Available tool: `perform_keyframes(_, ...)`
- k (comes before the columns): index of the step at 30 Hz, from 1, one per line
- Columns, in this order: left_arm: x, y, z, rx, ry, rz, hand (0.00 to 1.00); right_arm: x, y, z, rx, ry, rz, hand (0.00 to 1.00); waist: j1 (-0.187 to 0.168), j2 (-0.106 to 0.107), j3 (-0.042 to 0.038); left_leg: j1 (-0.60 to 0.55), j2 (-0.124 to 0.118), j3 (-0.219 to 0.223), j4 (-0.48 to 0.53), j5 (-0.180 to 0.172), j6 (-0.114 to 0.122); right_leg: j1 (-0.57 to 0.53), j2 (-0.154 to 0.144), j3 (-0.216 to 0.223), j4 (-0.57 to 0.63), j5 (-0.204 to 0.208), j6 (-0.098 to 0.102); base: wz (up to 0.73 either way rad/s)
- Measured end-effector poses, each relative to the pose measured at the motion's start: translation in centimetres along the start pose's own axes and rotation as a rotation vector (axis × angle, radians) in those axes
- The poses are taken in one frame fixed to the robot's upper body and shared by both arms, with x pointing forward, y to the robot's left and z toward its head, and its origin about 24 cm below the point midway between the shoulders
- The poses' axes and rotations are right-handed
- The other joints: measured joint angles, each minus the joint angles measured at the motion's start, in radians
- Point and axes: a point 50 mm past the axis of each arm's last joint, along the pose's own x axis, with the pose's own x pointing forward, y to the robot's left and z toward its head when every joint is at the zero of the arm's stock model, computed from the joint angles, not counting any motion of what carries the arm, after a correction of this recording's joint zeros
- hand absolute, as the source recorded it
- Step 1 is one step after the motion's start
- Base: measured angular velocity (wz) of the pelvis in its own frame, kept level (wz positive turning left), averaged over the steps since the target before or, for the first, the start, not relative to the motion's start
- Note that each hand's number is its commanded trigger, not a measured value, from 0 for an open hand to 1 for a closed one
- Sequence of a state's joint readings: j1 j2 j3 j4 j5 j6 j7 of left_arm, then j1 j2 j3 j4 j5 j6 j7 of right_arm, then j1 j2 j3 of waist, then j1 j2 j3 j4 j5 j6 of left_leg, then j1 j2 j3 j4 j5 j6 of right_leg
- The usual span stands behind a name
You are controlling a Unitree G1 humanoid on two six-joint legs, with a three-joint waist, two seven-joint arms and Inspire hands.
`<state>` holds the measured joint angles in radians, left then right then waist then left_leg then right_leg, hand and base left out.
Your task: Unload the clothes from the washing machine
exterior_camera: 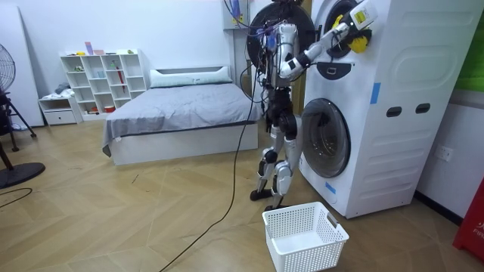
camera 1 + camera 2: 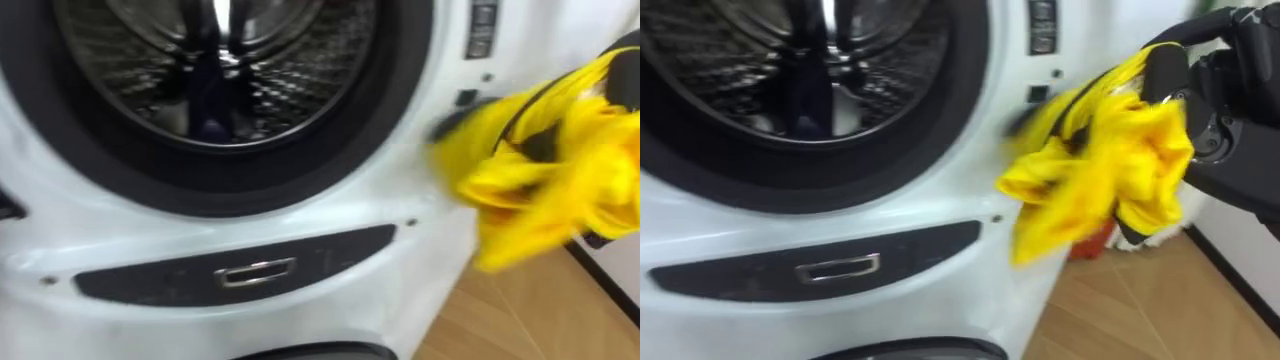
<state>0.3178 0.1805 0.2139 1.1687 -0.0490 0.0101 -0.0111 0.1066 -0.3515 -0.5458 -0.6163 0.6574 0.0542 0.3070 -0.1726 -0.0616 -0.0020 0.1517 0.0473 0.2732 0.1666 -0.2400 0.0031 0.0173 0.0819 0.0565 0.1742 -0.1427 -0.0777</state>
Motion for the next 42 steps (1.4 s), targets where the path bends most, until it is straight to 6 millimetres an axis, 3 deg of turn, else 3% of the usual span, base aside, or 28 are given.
perform_keyframes(7,0.1,0.0,0.6,0.002,-0.022,0.001,0.0,-1.2,-2.4,-0.4,-0.04,0.049,-0.161,1.0,-0.042,-0.007,-0.0001,-0.008,0.01,0.041,-0.001,-0.006,-0.01,-0.024,0.017,0.039,0.001,0.01,-0.004,-0.21)
perform_keyframes(21,0.1,0.3,0.7,0.011,-0.01,0.005,0.0,-2.4,-3.1,-1.1,-0.082,0.126,-0.236,1.0,-0.067,-0.009,-0.0014,0.005,0.023,0.119,0.0,-0.008,-0.013,-0.046,0.045,0.129,0.015,0.02,-0.011,-0.2)
perform_keyframes(23,0.3,0.3,1.4,0.051,-0.011,0.001,0.0,-2.5,-3.3,-2.0,-0.079,0.166,-0.246,1.0,-0.065,-0.007,-0.0002,0.009,0.029,0.138,0.001,-0.017,-0.027,-0.048,0.053,0.138,0.015,0.022,-0.013,-0.15)
perform_keyframes(27,0.4,0.3,2.2,0.093,-0.014,-0.002,0.0,-3.2,-3.5,-4.1,-0.053,0.272,-0.261,1.0,-0.065,-0.002,0.0008,-0.002,0.034,0.161,0.003,-0.02,-0.032,-0.068,0.062,0.164,0.016,0.033,-0.011,-0.24)
perform_keyframes(29,0.4,-0.1,2.7,0.123,-0.021,-0.015,0.0,-4.0,-3.7,-5.4,-0.026,0.341,-0.281,1.0,-0.066,0.011,0.0062,-0.002,0.032,0.173,0.003,-0.02,-0.032,-0.072,0.064,0.18,0.017,0.037,-0.009,-0.23)
perform_keyframes(33,0.5,-0.7,3.9,0.111,-0.056,-0.031,0.0,-5.5,-4.2,-7.8,0.019,0.451,-0.339,1.0,-0.064,0.034,0.0091,-0.011,0.028,0.198,0.002,-0.021,-0.031,-0.093,0.067,0.198,0.031,0.037,-0.005,-0.2)
perform_keyframes(34,0.5,-0.9,4.3,0.111,-0.069,-0.037,0.0,-6.1,-4.4,-8.7,0.033,0.491,-0.364,1.0,-0.066,0.044,0.0046,-0.022,0.028,0.205,0.002,-0.021,-0.031,-0.107,0.068,0.208,0.035,0.038,-0.003,-0.2)
perform_keyframes(38,0.5,-1.5,4.9,0.125,-0.089,-0.056,0.0,-7.3,-4.9,-11.0,0.081,0.589,-0.42,1.0,-0.064,0.086,0.0063,-0.05,0.027,0.217,0.006,-0.026,-0.027,-0.156,0.079,0.235,0.065,0.039,-0.001,-0.25)
perform_keyframes(42,0.5,-1.9,5.1,0.109,-0.092,-0.088,0.0,-8.6,-5.2,-12.8,0.108,0.671,-0.479,1.0,-0.067,0.126,0.0016,-0.088,0.025,0.217,0.024,-0.026,-0.026,-0.195,0.08,0.239,0.081,0.039,0.0,-0.09)
